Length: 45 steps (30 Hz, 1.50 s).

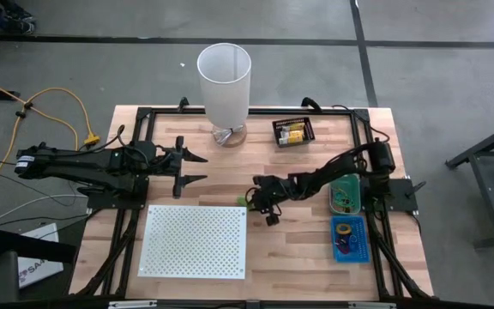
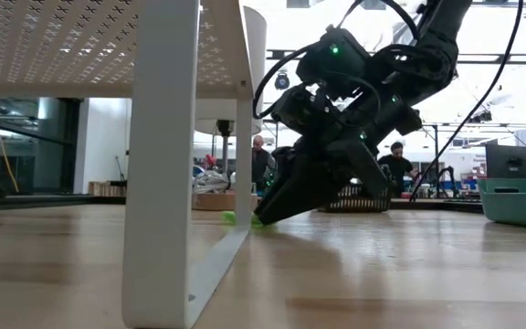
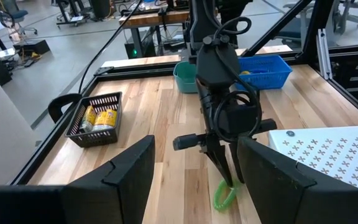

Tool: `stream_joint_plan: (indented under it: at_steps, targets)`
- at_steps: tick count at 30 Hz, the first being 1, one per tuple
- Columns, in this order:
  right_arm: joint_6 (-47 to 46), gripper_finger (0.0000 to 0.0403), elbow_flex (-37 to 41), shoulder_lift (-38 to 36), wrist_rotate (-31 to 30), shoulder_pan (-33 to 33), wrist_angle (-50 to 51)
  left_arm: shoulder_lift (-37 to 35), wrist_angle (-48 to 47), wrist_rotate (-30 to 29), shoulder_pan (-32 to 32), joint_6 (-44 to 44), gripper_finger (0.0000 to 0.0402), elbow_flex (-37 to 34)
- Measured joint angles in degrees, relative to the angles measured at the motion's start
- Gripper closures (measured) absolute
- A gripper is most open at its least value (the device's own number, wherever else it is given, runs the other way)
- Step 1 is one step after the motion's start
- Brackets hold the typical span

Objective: Pick & Place Office Desk Supplies
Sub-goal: Put the green spring keychain into the blue bin

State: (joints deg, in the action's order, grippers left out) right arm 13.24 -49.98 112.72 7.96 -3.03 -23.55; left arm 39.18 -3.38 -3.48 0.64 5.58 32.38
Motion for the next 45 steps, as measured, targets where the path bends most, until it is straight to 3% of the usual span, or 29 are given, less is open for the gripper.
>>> stream_joint_plan:
  at_steps: [20,32,39,45]
  targets:
    - [-1.55,0.0314,0.04,1.19,-0.49,0.02,-1.23,0.00,0.02,0.01,-0.01,0.00,0.0181,0.00]
    - [-1.64,0.0377,0.04,1.21,-0.82,0.04,-1.29,0.00,0.02,0.00,-0.01,0.00,0.0181,0.00]
    - [-1.64,0.0377,0.11,1.26,-0.77,0.01,-1.93,0.00,0.02,0.00,0.00,0.00,0.0181,0.00]
    - [-1.42,0.0376,0.24,-0.29,-4.17,-1.06,-1.16,0.00,0.02,0.01,-0.01,0.00,0.0181,0.00]
